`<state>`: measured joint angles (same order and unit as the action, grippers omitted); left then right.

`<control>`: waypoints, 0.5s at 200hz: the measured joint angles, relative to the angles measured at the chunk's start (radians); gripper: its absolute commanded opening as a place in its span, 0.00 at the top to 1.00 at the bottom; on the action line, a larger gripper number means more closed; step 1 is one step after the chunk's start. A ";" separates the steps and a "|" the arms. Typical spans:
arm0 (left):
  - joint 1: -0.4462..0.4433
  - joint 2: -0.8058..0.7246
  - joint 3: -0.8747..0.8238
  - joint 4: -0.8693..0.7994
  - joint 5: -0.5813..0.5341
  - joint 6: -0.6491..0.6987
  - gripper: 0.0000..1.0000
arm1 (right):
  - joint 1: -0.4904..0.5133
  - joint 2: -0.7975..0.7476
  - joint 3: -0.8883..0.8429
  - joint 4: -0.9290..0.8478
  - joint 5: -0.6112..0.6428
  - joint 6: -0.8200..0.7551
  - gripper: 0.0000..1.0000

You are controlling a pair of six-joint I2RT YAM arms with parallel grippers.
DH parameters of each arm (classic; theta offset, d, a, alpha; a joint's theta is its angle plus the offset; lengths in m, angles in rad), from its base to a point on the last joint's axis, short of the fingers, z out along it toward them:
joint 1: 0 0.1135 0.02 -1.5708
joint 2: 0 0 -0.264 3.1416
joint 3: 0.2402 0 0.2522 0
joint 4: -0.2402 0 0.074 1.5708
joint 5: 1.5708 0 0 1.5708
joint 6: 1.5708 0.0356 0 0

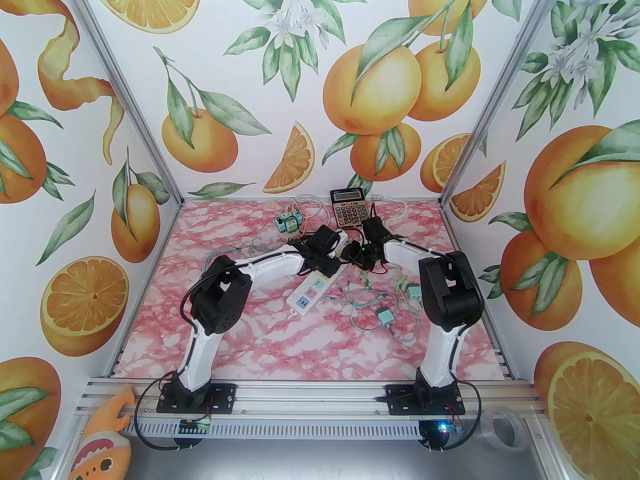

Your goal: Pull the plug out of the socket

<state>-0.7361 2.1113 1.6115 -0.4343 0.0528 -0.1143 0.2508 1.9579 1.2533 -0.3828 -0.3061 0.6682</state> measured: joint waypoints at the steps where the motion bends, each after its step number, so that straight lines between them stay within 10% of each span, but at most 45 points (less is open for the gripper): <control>1: 0.002 -0.003 0.000 0.000 0.003 -0.003 0.81 | 0.000 0.000 0.000 0.000 0.000 -0.001 0.55; 100: 0.053 -0.086 0.002 -0.034 0.037 -0.043 0.81 | 0.004 -0.003 0.004 -0.011 0.021 -0.023 0.48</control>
<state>-0.6827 2.0254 1.6135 -0.4683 0.0898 -0.1574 0.2550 1.9549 1.2572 -0.3935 -0.2855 0.6456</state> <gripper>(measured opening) 0.291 0.497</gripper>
